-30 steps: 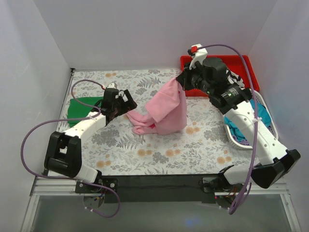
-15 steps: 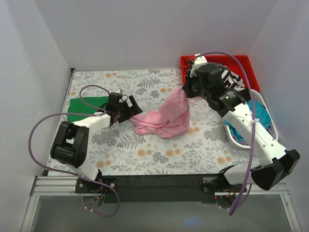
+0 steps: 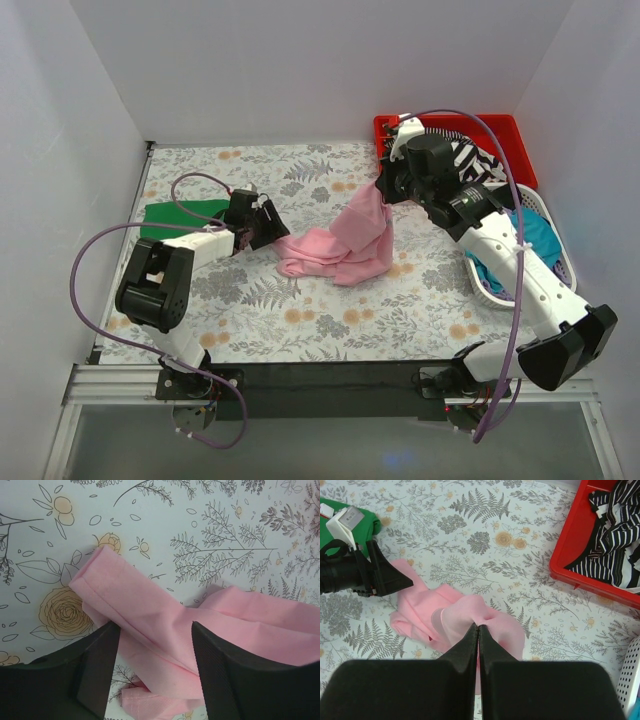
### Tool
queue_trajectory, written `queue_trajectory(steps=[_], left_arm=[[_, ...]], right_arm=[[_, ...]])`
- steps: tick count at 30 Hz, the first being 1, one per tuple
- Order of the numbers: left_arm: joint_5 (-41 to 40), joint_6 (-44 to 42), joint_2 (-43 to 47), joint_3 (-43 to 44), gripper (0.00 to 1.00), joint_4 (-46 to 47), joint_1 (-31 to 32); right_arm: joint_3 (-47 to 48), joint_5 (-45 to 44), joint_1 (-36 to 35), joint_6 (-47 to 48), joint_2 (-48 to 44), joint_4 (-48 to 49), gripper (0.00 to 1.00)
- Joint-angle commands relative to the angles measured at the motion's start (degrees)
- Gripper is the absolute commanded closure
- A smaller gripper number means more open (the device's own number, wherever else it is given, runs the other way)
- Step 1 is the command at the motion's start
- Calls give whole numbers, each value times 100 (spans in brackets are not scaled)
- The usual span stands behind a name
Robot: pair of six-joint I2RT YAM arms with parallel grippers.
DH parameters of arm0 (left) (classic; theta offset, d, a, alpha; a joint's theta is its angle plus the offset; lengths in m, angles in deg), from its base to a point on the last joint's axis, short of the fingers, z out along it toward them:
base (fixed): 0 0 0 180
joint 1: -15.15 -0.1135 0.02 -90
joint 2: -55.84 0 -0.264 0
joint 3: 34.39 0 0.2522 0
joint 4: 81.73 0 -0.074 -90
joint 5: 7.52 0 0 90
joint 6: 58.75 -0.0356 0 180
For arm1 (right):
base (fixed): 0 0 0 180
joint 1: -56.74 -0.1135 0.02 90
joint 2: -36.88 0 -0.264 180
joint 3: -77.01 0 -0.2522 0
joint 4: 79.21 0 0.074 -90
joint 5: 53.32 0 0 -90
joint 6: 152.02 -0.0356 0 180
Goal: Fold and stack the t-shirts
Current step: Flatten the tshirt out
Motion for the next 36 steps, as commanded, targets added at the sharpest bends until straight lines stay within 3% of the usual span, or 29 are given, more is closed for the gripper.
queue_trajectory(steps=[1,6,10,11,14,15,16,28,36], left_arm=[[-232,-104,169,215,46,64,11],[-338,-139,47,312,71,3,11],[-365,-95,-85,364,77,20,11],[-365,-95,-103,373,84,29,11],[-365,-130,-234,504,90,29,11],[-347,-139,-278,540,98,-15,11],[-330,-147,-296,575,100,-32,11],[-163,-227,345,699,100,-384,11],[-40,-306,257,866,100,-568,11]], right_arm=[[-91,78,18,18,37,284,99],[-152,183,10,1,81,319,99],[-170,157,10,1,64,310,99],[-179,149,10,1,63,319,99],[-205,157,10,1,46,328,99],[-231,149,10,1,28,328,99],[-240,131,10,9,20,328,99],[-425,43,10,1,-95,372,99],[-486,34,10,-17,-112,407,99]])
